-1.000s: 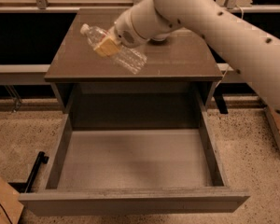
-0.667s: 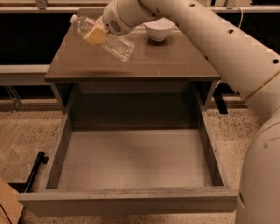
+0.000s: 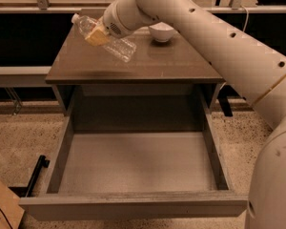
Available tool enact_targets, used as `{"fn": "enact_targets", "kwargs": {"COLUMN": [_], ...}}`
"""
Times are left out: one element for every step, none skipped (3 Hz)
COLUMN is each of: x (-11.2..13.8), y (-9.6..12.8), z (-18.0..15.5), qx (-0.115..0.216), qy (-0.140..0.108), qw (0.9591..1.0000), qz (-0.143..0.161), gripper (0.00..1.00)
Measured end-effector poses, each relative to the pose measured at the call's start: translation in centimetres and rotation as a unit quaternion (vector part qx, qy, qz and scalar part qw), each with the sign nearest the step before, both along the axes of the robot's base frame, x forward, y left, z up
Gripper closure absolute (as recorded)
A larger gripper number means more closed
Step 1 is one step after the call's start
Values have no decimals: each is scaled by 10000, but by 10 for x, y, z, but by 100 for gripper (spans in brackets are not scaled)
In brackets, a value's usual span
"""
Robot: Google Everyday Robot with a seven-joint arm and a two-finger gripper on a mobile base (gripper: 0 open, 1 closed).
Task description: Pick water bottle from top drawer and place on counter
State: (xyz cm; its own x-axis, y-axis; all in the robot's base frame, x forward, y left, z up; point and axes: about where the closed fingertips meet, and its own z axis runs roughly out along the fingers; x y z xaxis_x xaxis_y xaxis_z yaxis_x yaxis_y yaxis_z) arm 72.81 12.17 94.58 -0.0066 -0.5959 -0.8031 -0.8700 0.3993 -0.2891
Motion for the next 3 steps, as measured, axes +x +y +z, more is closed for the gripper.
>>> {"fn": "enact_targets", "kwargs": {"x": [39, 60, 68], "y": [-12, -27, -45], "z": [-26, -53, -75], "qx": [-5, -22, -114], "qy": [-253, -163, 27], "qw": [9990, 9980, 9966], "qz": [-371, -612, -812], "gripper": [73, 50, 27]}}
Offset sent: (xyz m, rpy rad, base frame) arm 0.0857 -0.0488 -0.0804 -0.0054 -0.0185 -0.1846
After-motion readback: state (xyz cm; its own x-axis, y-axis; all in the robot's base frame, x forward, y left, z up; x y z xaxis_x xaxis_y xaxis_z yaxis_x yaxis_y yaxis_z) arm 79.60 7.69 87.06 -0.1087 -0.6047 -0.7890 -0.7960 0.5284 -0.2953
